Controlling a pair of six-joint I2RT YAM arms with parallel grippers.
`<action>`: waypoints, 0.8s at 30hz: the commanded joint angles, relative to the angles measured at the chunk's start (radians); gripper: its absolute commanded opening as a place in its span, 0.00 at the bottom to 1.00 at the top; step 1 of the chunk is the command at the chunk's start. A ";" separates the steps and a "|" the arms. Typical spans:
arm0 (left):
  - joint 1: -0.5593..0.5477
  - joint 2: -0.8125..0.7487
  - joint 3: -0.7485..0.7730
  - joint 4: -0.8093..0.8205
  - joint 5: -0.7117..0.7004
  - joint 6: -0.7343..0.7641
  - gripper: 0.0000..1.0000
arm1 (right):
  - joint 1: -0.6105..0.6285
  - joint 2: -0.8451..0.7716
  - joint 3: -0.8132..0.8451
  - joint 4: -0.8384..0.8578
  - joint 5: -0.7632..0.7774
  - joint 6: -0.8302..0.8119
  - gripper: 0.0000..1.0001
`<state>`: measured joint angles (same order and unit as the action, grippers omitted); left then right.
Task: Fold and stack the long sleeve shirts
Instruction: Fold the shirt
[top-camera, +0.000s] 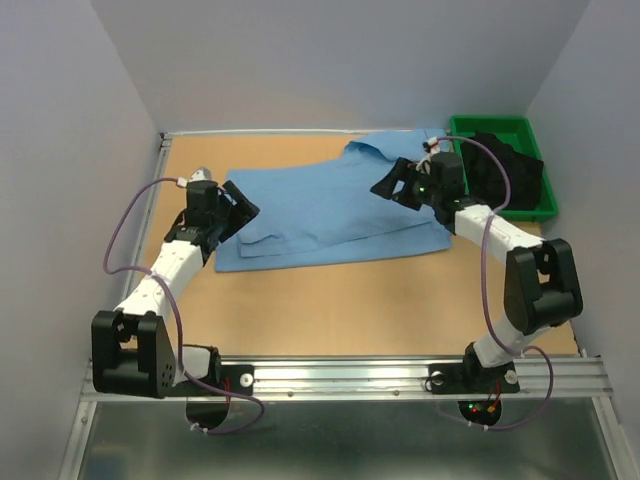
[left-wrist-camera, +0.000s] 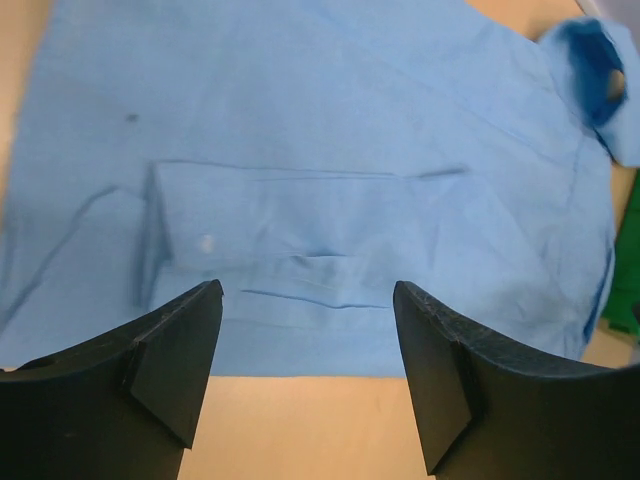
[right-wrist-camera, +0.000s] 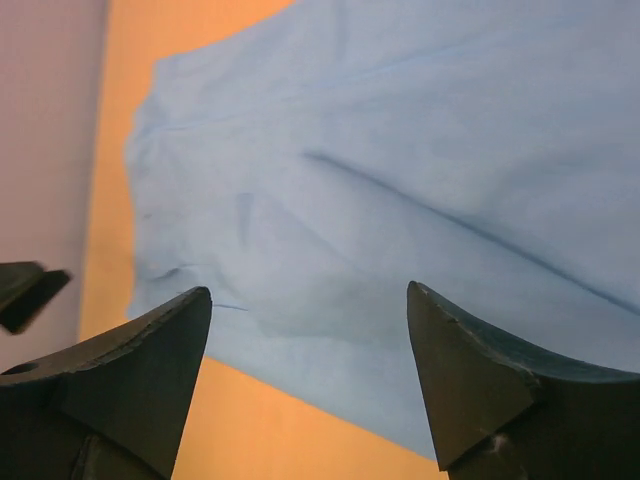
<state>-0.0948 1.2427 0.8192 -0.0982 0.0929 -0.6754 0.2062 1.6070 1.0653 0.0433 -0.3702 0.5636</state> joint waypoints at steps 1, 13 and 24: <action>-0.094 0.075 0.064 0.094 0.025 -0.021 0.78 | 0.116 0.089 0.018 0.387 -0.091 0.232 0.94; -0.105 0.351 0.044 0.222 0.024 -0.033 0.71 | 0.329 0.438 0.182 0.601 -0.104 0.326 1.00; -0.037 0.390 -0.061 0.169 0.033 -0.112 0.70 | 0.147 0.485 -0.069 0.701 -0.038 0.334 1.00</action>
<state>-0.1501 1.6497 0.8066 0.1596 0.1761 -0.7887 0.4618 2.1067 1.0954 0.6571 -0.4561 0.9062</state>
